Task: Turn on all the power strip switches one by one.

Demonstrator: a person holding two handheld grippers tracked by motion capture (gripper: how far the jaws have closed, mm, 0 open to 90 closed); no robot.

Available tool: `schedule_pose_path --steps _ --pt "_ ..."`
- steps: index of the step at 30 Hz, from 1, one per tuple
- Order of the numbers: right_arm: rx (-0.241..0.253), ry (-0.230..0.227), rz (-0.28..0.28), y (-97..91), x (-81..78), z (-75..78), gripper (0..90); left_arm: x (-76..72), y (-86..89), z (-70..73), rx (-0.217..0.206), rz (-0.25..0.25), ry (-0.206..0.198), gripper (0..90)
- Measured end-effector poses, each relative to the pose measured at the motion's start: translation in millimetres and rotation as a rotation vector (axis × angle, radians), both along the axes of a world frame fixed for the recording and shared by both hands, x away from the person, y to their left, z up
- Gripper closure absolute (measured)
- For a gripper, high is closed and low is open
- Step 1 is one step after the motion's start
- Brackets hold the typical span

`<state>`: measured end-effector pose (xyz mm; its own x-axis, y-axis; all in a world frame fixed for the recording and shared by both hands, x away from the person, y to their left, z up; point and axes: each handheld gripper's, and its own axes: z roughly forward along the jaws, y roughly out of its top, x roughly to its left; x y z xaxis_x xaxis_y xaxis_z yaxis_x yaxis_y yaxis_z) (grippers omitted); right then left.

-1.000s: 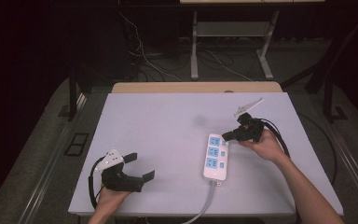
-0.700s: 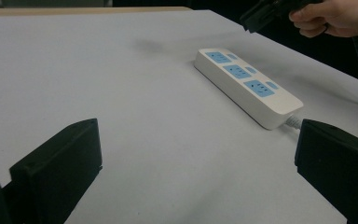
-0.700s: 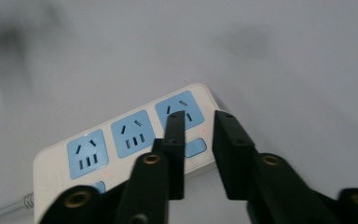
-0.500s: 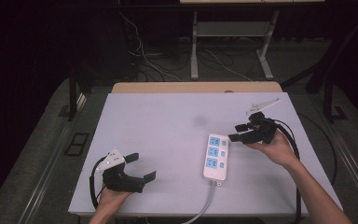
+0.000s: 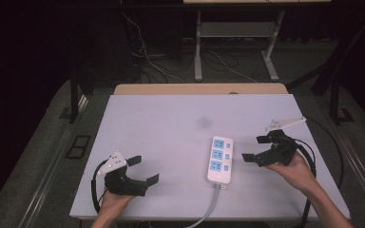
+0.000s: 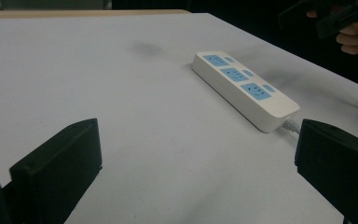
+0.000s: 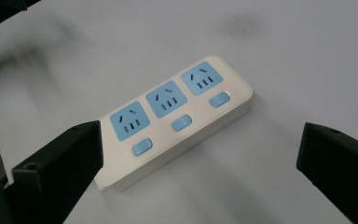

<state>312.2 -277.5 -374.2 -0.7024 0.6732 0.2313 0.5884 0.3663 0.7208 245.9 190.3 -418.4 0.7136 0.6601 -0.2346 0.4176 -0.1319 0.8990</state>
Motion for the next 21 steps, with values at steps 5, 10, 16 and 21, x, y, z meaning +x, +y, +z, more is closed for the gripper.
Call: schedule_pose_path --steps 5,10,16,21 --pt "0.042 0.003 -0.024 -9.9 -18.8 -9.4 0.2 -0.3 -0.5 -0.1 0.001 0.0 0.001 0.0" --pt "0.093 0.005 -0.046 -18.0 -35.3 -20.5 0.2 -0.5 -0.5 0.0 0.002 0.0 0.002 0.0" --pt "0.118 0.009 -0.07 -24.8 -50.4 -33.9 0.2 -0.8 0.4 0.2 0.0 0.003 0.0 0.0" --pt "0.129 -0.001 -0.081 -27.8 -59.2 -42.8 0.2 -0.6 0.0 0.1 0.002 0.001 -0.001 0.0"
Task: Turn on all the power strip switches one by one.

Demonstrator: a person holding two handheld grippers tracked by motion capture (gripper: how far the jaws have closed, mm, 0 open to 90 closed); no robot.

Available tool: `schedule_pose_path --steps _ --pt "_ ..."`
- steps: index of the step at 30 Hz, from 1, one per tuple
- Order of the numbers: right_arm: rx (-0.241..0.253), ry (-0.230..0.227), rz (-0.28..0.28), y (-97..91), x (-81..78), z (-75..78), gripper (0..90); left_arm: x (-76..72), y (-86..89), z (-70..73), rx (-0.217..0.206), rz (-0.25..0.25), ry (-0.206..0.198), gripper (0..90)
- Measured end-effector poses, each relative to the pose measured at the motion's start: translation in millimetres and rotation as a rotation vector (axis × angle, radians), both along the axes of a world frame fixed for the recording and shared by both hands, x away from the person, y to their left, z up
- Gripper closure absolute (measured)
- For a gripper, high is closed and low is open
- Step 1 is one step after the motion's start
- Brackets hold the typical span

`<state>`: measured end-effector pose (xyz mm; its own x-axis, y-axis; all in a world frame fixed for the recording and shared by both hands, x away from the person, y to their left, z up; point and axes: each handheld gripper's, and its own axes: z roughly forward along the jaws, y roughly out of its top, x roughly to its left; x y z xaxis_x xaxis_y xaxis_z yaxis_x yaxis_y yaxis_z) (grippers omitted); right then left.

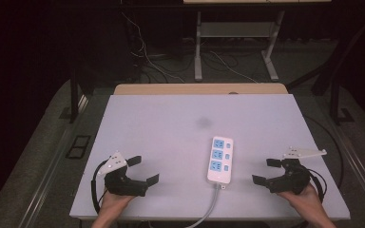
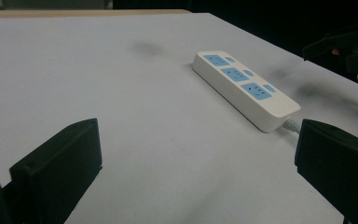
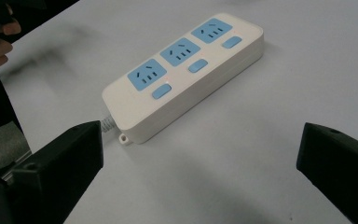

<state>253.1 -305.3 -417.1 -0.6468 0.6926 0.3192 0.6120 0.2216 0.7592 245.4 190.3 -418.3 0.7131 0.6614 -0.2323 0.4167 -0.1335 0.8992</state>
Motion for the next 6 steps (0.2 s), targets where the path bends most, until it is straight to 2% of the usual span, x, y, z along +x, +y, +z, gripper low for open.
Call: schedule_pose_path --steps 6 --pt "0.0 -0.02 -0.007 -0.6 -5.0 -7.0 0.3 -0.3 -0.4 0.0 0.001 -0.003 0.0 0.0"
